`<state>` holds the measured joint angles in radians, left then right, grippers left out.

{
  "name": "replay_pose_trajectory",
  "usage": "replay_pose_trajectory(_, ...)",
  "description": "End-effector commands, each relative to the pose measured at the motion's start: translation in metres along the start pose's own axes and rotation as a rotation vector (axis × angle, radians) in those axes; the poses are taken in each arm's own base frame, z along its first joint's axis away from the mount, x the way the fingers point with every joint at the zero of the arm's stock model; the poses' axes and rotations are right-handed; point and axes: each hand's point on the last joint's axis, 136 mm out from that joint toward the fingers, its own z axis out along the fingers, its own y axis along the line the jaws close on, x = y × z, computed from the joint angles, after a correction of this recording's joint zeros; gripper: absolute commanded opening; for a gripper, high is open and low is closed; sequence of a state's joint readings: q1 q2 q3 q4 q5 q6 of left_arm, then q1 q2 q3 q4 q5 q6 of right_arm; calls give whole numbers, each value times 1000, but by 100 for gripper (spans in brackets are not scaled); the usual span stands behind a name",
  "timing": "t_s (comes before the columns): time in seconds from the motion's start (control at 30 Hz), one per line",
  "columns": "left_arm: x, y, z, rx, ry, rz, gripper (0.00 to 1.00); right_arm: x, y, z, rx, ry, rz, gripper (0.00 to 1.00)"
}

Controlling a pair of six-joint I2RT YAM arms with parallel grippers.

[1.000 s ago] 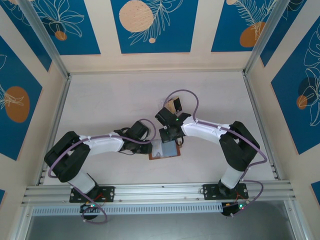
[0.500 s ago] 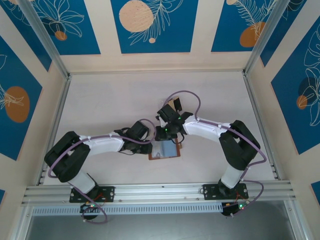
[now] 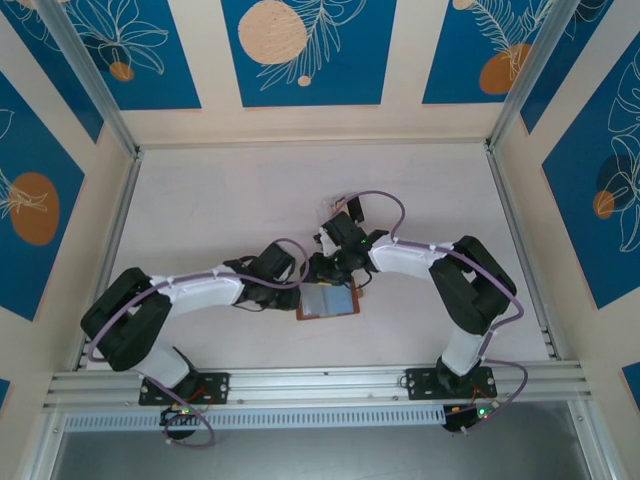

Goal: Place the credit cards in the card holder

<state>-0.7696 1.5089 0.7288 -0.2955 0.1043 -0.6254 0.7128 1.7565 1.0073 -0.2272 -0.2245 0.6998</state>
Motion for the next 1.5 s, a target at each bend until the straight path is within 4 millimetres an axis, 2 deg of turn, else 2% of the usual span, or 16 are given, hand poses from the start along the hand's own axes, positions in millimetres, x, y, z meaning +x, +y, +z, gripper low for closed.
replay_pose_trajectory(0.0,15,19,-6,-61,29,-11,30,5,-1,11,-40,40,39,53)
replay_pose_trajectory(0.1,18,21,-10,-43,25,-22,34,4,-1,16,-40,43,50,55)
replay_pose_trajectory(0.2,19,18,-21,-8,4,-31,40,6,-5,22,-32,48,71,61)
replay_pose_trajectory(0.37,12,0,-34,84,-19,-19,50,6,-6,26,-26,35,77,68)
replay_pose_trajectory(0.5,1,-16,-32,135,-27,-14,51,-5,4,6,-21,-18,38,71)
replay_pose_trajectory(0.77,-15,-20,-11,95,-21,8,49,-32,9,-52,84,-118,-46,72)
replay_pose_trajectory(0.9,-13,-12,2,37,-2,19,47,-60,-9,-90,202,-204,-51,68)
replay_pose_trajectory(1.03,-3,0,9,-18,12,23,45,-96,-42,-129,394,-296,-22,56)
replay_pose_trajectory(1.13,3,4,12,-35,17,27,45,-122,-64,-149,499,-341,-8,49)
replay_pose_trajectory(1.27,9,6,16,-40,28,22,45,-154,-82,-155,597,-365,-23,48)
replay_pose_trajectory(1.47,11,4,18,-31,29,19,45,-183,-100,-133,644,-315,-36,49)
